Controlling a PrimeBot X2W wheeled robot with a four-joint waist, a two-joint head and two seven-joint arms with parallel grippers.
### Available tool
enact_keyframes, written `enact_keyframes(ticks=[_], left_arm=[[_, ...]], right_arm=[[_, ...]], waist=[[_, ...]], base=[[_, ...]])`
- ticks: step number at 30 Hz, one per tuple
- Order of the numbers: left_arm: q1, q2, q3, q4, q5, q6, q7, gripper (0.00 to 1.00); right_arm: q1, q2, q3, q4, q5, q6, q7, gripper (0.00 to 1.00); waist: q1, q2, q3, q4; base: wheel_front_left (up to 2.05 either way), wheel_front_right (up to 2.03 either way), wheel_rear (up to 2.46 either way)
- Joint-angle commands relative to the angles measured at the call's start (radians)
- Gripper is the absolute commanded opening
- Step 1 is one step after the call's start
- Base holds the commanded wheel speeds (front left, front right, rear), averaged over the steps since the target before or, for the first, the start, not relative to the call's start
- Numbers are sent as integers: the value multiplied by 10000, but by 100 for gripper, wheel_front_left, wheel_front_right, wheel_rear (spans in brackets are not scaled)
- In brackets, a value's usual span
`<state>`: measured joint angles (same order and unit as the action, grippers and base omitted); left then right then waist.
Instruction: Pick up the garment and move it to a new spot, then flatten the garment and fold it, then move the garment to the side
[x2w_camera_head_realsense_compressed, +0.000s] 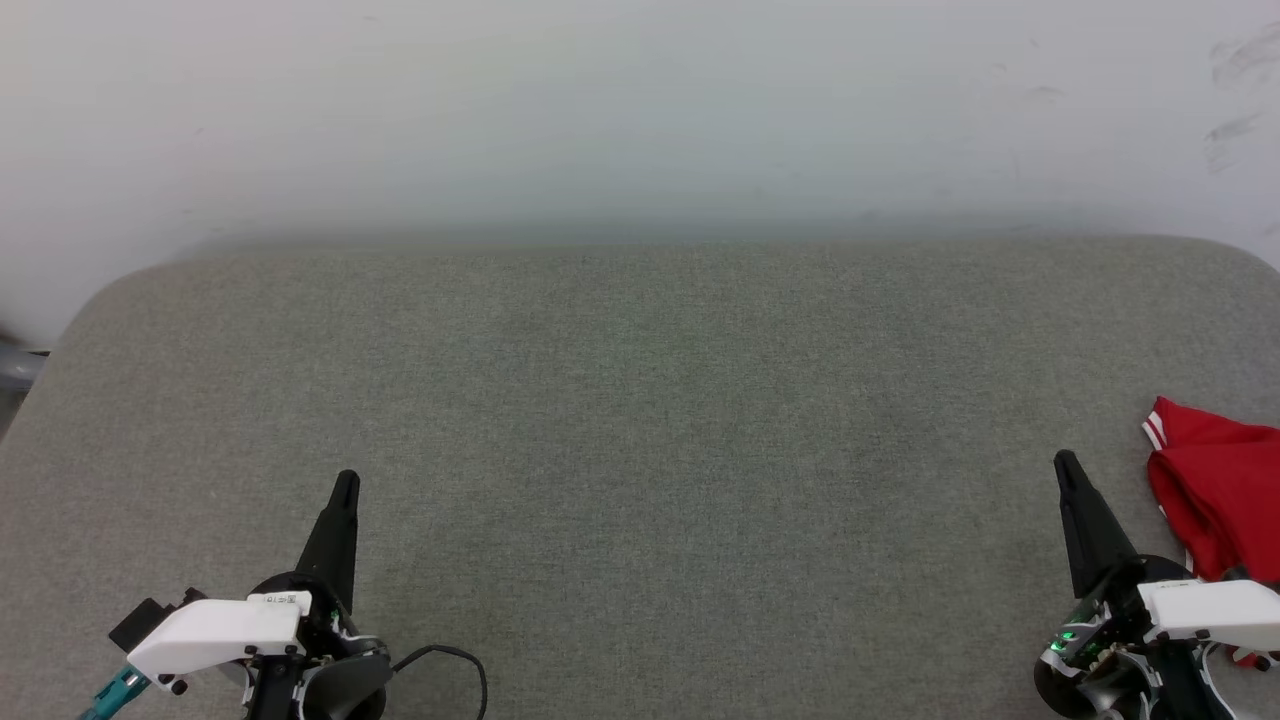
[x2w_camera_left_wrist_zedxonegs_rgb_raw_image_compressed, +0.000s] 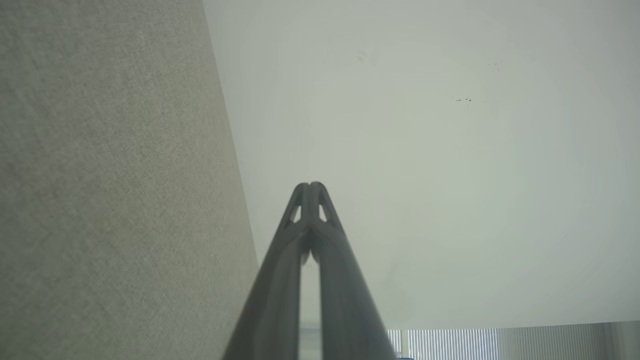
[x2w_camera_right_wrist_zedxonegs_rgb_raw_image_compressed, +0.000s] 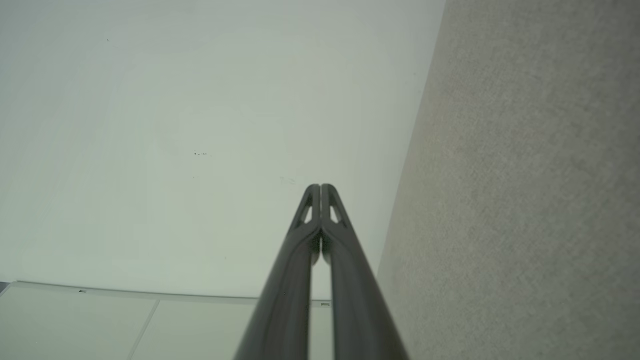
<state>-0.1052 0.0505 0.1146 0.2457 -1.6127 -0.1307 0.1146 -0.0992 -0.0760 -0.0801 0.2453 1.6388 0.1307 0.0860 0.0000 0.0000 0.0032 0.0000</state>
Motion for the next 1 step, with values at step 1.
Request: enact_keyframes(ticks=[1], left_arm=[[-82, -17, 26, 7, -1, -20, 32, 0]], right_arm=[[-143, 35, -15, 8, 21, 0, 18, 0]], waist=[[0, 0, -1, 0]], base=[[0, 0, 0]])
